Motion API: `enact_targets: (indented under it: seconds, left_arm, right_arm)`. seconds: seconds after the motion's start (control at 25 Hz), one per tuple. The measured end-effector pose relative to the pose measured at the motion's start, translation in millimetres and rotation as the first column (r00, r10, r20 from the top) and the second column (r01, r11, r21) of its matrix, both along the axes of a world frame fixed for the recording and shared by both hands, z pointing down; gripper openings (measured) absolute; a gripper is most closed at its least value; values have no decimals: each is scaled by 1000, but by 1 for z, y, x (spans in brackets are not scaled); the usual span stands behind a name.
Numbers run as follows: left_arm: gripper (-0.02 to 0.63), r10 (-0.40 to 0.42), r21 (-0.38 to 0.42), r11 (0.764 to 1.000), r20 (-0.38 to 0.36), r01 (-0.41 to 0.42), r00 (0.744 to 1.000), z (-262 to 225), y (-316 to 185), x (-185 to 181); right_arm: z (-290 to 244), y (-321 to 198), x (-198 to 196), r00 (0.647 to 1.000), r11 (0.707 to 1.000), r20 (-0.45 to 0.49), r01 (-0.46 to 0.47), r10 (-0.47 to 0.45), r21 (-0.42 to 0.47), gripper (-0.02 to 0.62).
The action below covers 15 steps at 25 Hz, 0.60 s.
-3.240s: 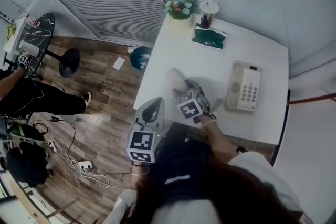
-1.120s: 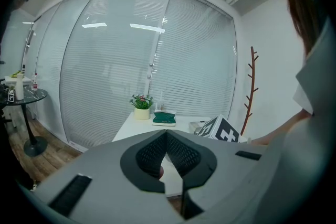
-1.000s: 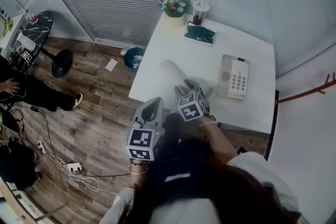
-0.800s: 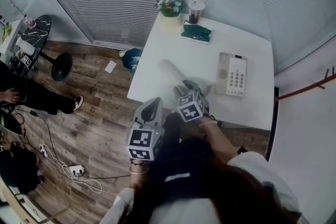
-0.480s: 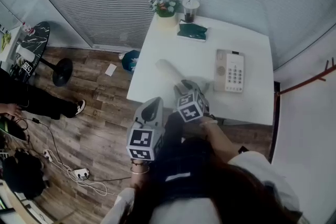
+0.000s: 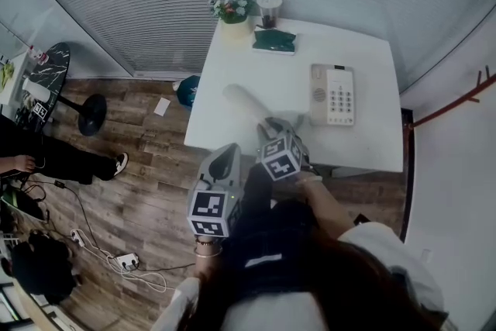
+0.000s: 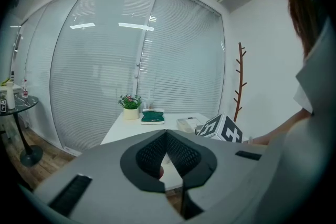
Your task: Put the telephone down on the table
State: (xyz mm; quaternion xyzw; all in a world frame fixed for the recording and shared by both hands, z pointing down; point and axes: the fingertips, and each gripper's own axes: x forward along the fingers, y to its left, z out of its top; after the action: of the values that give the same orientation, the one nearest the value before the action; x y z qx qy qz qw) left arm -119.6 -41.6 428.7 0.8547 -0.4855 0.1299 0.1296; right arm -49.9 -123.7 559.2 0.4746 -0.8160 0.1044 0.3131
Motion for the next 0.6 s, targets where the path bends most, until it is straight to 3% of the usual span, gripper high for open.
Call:
enact_targets:
  seconds: [0.56,0.6]
  left_arm:
    - [0,65,12,998,24,-65,998,-7,19,24]
    - [0,73,13,997,27,-73,997,-7,19,27]
  right_arm:
    - [-17,17,17,999,998,14,-34,34,59,31]
    - [-20,18,19,999,997,17,-41,40,66,5]
